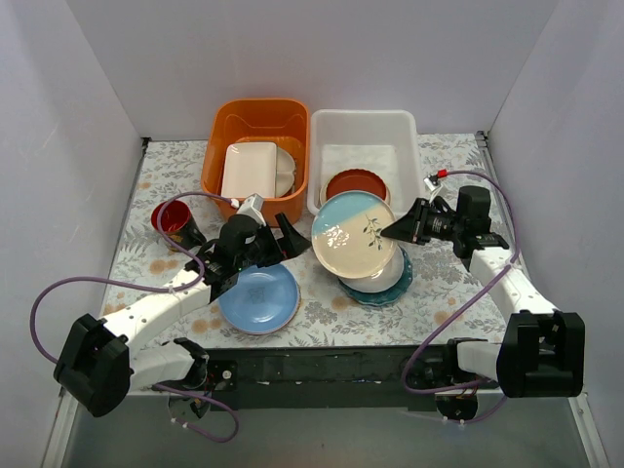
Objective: Place the plates into the plastic bin on the countertop
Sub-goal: Pick up the plate at the center of the board, then place the plate in the plastic bin.
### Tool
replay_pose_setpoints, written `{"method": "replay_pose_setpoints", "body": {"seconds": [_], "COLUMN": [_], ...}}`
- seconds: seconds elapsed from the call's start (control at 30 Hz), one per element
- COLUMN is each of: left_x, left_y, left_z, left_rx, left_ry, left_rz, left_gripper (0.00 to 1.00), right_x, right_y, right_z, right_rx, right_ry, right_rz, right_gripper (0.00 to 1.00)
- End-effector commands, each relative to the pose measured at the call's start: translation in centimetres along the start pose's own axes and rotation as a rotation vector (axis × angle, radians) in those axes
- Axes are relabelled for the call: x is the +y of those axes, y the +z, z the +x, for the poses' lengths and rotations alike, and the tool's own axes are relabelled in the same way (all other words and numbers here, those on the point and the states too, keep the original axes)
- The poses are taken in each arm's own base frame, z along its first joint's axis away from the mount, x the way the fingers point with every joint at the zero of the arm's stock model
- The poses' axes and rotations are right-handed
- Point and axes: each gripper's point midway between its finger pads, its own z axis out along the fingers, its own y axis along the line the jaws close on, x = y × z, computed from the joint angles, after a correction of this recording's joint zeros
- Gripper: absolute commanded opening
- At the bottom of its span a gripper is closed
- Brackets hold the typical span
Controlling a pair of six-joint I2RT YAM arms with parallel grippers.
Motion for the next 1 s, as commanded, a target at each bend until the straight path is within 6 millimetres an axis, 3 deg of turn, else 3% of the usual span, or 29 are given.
{"method": "replay_pose_setpoints", "body": {"seconds": [0.0,0.63,0.97], "left_x": [0.1,2.4,2.9], "left_y": [-0.8,-1.0,-1.0], "left_z": [-1.4,-1.8,-1.5], "left_rx": [-0.047,-0.064,-0.053], "left_ry": [0.043,0.092,0.117], "left_rz": [-0.043,-0.178,-0.210], "left_gripper": [0.98,0.98,0.98], "right_x": [4.5,5.9,5.0], "right_y": [-0.3,0.7,2.4], "right_z": [-5.3,-12.3,-15.1], "right_rx": [-0.096,-0.197,-0.229], "right_ry": [-0.147,-0.201,-0.176], "right_rz": [-0.125,-0.133,-0.156], "right_gripper": [0.01,0.01,0.01]}}
